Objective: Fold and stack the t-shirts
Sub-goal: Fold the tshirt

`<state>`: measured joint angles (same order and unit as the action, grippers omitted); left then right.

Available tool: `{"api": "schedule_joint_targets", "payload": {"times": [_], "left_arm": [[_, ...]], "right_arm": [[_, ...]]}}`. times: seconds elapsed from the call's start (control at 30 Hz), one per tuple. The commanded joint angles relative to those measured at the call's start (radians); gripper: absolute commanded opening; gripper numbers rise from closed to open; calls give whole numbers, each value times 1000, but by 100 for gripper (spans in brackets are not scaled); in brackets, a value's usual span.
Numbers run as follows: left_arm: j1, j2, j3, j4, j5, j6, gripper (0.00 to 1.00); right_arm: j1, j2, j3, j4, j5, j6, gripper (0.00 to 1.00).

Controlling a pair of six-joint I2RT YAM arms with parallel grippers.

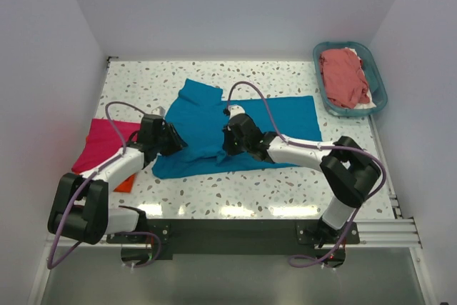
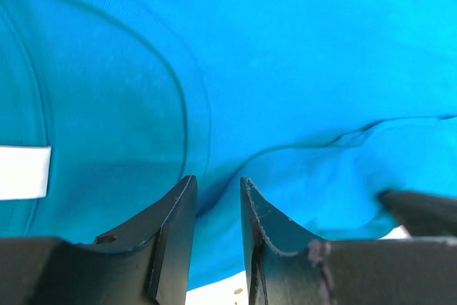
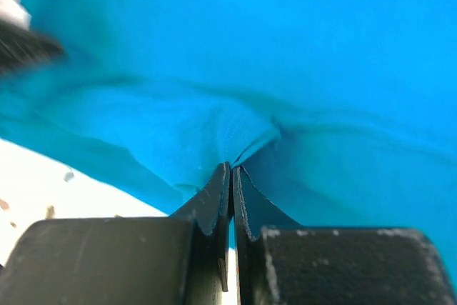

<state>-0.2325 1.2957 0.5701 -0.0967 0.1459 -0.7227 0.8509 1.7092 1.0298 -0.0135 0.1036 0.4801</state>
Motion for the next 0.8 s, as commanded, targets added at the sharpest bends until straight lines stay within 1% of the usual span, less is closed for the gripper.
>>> {"api": "schedule_joint_targets", "payload": {"times": [0.0, 0.13, 0.33, 0.47, 0.57, 0.7, 0.77], "left_arm": [[-5, 5, 57, -5, -13, 0, 35], [-5, 42, 60, 5, 23, 17, 32], [-8, 65, 57, -4, 95, 75, 33], [-17, 44, 33, -18, 127, 118, 36], [-25, 25, 1, -9, 182, 143, 39], [-41, 10, -30, -17, 211, 158, 38], [-44, -7, -52, -11, 215, 158, 37]], "right_arm": [[7, -74, -74, 106, -16, 26, 0], [8, -105, -154, 133, -18, 40, 0], [11, -117, -203, 158, -18, 45, 0], [10, -114, -218, 173, -16, 51, 0], [11, -112, -221, 175, -13, 49, 0], [11, -108, -223, 175, -7, 49, 4], [10, -103, -220, 175, -8, 51, 9]]}}
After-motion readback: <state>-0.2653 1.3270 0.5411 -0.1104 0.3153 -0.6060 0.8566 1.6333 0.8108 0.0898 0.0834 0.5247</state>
